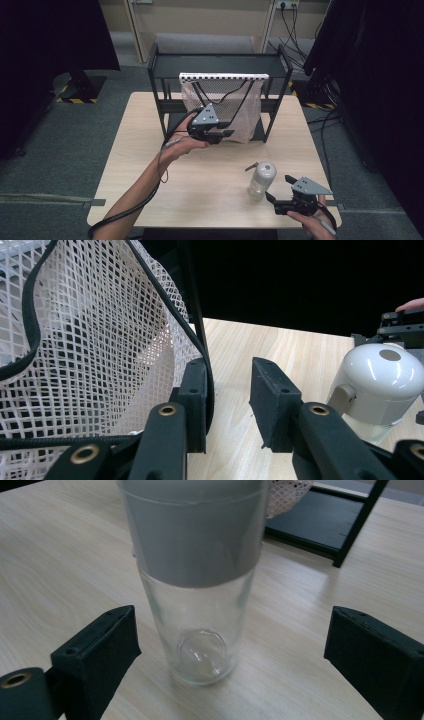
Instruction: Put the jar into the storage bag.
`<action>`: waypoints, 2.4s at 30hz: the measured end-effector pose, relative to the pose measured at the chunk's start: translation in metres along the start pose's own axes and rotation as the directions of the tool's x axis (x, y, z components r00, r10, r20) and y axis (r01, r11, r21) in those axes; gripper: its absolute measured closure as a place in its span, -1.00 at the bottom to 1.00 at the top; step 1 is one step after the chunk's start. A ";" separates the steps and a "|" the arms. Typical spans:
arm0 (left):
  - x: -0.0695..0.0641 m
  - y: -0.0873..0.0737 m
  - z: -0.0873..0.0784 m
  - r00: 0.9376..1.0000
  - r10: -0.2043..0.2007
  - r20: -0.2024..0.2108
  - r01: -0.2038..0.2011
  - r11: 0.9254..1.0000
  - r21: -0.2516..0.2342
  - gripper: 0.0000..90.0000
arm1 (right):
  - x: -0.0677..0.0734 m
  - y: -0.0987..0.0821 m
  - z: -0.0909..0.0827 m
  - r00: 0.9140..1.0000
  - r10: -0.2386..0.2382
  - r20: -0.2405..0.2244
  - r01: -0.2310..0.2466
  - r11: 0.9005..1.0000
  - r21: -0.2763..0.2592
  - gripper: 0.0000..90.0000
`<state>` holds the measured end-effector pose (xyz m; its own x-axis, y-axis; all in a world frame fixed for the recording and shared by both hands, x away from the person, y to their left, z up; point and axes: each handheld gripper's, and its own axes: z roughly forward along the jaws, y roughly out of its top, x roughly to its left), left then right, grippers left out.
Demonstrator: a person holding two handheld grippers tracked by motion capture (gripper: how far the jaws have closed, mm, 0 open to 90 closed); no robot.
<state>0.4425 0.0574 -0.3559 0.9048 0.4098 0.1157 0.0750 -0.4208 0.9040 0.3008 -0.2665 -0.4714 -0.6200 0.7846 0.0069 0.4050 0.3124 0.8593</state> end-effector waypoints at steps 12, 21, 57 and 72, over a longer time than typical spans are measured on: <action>-0.002 0.001 0.000 1.000 0.012 -0.003 -0.012 1.000 0.000 0.49 | 0.008 0.013 0.013 0.999 -0.010 -0.034 0.009 1.000 -0.013 -0.77; -0.003 0.001 0.001 1.000 0.016 -0.004 -0.016 1.000 0.001 0.46 | 0.007 0.017 0.022 0.999 -0.001 -0.054 -0.001 1.000 -0.024 -0.62; -0.001 0.000 0.001 1.000 0.013 0.005 -0.013 1.000 0.002 0.44 | -0.002 0.059 0.002 0.998 0.011 -0.054 -0.019 0.988 -0.151 -0.33; 0.000 0.000 0.001 1.000 0.008 0.013 -0.008 1.000 0.003 0.44 | 0.000 0.124 -0.010 0.995 -0.016 -0.102 -0.005 0.979 -0.203 -0.33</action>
<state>0.4426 0.0566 -0.3560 0.9108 0.3958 0.1179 0.0685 -0.4263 0.9020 0.3447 -0.2333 -0.3603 -0.6913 0.7212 0.0455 0.2634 0.1929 0.9452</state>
